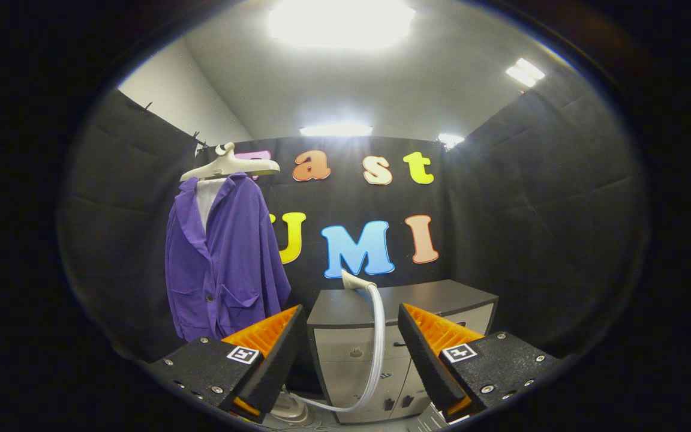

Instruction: Iron the clothes twice with a garment steamer, once on the left side and once on the right side.

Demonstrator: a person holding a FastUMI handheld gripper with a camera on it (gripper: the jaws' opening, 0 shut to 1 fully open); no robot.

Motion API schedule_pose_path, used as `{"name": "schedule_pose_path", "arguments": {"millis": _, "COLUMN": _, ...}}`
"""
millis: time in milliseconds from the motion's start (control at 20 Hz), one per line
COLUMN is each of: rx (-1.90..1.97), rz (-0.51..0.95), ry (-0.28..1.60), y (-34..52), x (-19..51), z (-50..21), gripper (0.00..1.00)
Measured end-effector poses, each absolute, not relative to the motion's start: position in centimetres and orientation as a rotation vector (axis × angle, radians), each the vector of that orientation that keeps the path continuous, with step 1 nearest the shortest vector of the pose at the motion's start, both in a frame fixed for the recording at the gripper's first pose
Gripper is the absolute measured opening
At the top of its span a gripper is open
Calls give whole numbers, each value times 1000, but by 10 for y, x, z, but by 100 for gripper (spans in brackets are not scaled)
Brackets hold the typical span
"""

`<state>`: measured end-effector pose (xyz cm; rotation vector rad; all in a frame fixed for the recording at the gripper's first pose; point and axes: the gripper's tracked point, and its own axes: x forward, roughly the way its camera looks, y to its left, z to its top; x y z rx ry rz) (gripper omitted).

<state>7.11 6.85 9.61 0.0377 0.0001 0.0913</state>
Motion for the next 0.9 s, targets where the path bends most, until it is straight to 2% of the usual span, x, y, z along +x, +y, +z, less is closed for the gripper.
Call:
{"name": "schedule_pose_path", "arguments": {"millis": 350, "rx": 52, "rz": 160, "ry": -3, "y": 59, "x": 151, "z": 117, "gripper": 94}}
{"name": "schedule_pose_path", "arguments": {"millis": 900, "rx": 86, "rz": 227, "ry": 93, "y": 22, "x": 304, "z": 120, "gripper": 94}}
